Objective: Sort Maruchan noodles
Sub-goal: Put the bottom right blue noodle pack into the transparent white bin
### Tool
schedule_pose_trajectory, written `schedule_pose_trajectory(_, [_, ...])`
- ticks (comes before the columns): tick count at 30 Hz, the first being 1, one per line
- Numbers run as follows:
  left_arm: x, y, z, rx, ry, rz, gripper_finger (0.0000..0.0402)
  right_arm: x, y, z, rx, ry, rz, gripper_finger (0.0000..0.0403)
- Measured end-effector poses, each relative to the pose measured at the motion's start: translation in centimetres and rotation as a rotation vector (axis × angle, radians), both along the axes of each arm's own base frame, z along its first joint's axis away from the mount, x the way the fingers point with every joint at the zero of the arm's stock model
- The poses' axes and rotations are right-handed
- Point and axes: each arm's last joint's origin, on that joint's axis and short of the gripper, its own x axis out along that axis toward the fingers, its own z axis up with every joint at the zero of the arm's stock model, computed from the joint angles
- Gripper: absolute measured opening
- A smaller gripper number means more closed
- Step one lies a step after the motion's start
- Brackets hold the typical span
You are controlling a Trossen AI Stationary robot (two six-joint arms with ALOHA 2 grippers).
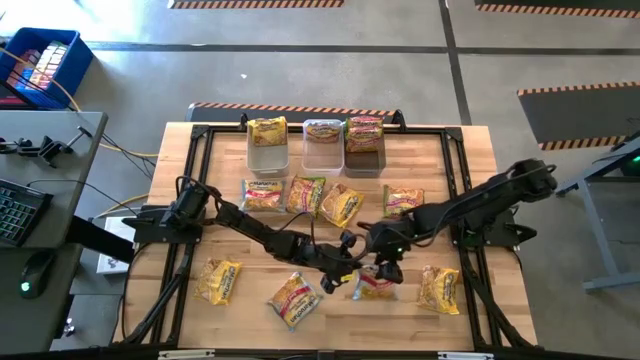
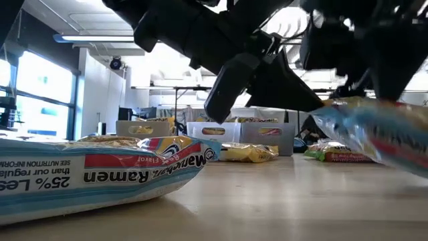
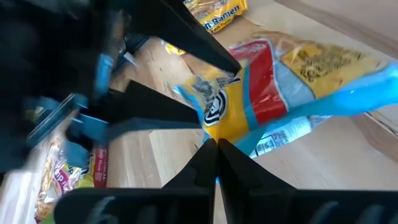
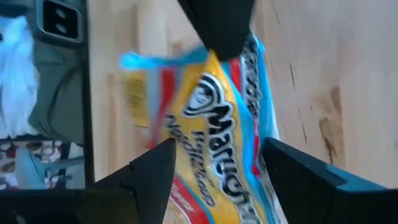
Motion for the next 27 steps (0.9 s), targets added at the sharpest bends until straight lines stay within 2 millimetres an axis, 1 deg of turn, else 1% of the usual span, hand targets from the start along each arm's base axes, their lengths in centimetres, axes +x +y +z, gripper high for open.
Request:
schedule_pose_trajectory(3, [0.0,0.0,0.0,-0.005,-0.001,0.005,0.0,0.4,0.3,-1.0,0.036,0.027,0.025,0.0241])
schedule_pose_trajectory(7, [0.0,0.0,0.0,-0.003,-0.002,0.015,0.0,0.9,0.6,-1.5,0.106,0.017,0.089,0.0241])
schedule_pose_trajectory(12, [-0.1,-0.4,0.0,0.013,-0.004,0.009,0.0,0.6,0.2,-1.2,0.105,0.027,0.081,0.0241])
schedule_pose_trajectory(18, [-0.4,-1.2,0.0,0.05,-0.011,-0.005,0.0,-0.4,-0.6,0.9,0.031,-0.016,0.025,0.0241])
schedule_pose_trajectory(20, [-0.5,-1.4,0.1,0.066,-0.015,-0.001,0.0,-0.6,-0.8,1.3,0.014,-0.04,0.01,0.0241])
schedule_pose_trajectory(23, [-0.6,-1.6,0.4,0.08,-0.024,0.0,0.0,-0.7,-0.8,0.8,0.051,-0.069,-0.004,0.0241])
schedule_pose_trajectory(27, [-0.8,-1.8,1.5,0.083,-0.047,0.011,0.0,-0.8,-0.6,-0.2,0.163,-0.166,-0.021,0.0241])
